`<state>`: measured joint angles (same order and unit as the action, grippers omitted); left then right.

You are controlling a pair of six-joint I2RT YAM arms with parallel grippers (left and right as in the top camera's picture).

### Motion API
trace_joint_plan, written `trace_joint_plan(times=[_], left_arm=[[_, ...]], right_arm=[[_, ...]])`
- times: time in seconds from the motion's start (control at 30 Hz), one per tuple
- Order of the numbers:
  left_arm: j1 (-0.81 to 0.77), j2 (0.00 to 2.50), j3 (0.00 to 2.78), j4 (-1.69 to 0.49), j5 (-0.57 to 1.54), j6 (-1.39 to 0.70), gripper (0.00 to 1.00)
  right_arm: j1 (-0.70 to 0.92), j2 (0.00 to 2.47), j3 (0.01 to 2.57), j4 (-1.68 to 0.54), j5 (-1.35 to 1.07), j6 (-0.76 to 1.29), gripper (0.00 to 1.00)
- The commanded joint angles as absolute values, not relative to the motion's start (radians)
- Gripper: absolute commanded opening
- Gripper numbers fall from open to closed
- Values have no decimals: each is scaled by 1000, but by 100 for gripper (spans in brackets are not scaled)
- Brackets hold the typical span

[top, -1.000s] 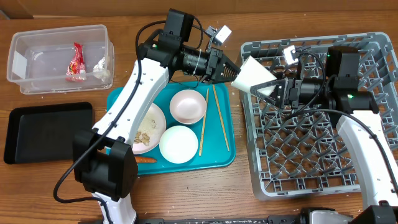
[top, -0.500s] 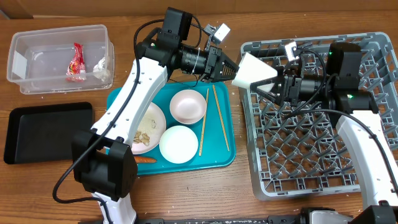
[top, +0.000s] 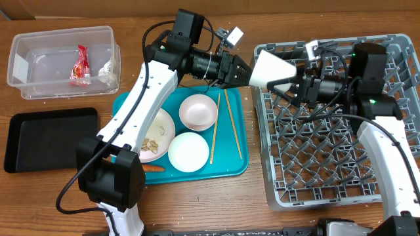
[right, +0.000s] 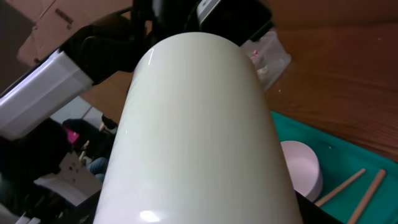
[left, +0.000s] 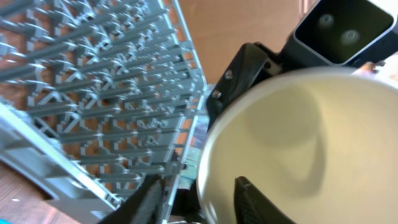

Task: Sort waste into correct bins and load items into the dishwasher
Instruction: 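Hand the white cup from the left gripper to the right gripper over the rack, then place the white cup upside down in the rack's right side with the right gripper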

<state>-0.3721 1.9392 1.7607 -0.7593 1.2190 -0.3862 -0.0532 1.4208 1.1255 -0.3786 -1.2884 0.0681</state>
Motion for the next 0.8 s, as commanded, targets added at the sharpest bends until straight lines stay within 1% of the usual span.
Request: trace_joint_plan(times=[0.0,0.1,0.17,0.27,0.37,0.47,0.63,0.77], left_arm=[[-355,1924,1763,-763,1137,-362,42],[-324,1919,1763,-763,1112,-359,45],[-298,1916,1763,-764,1100,-359,45],[-252,1908,1763,-794,1036,-339,44],[-202,1892,1763,-858,928,-300,45],[-150,1866,1763,-929,786,-260,44],[-92,1801,1763,-1041,474,-235,44],[-81,1758,1763,-1085,311,-231,44]], right_arm=[[-80,1416,1147,-369,-1209,86,42],[-95,1416,1147,-372,-1165,113,41],[-106,1415,1147,-382,-1111,146,39],[-128,1407,1147,-442,-971,186,38],[-162,1382,1149,-540,-808,188,38],[-209,1349,1179,-690,-633,187,38],[-327,1320,1304,-1008,-398,187,37],[-439,1320,1397,-1200,-224,183,37]])
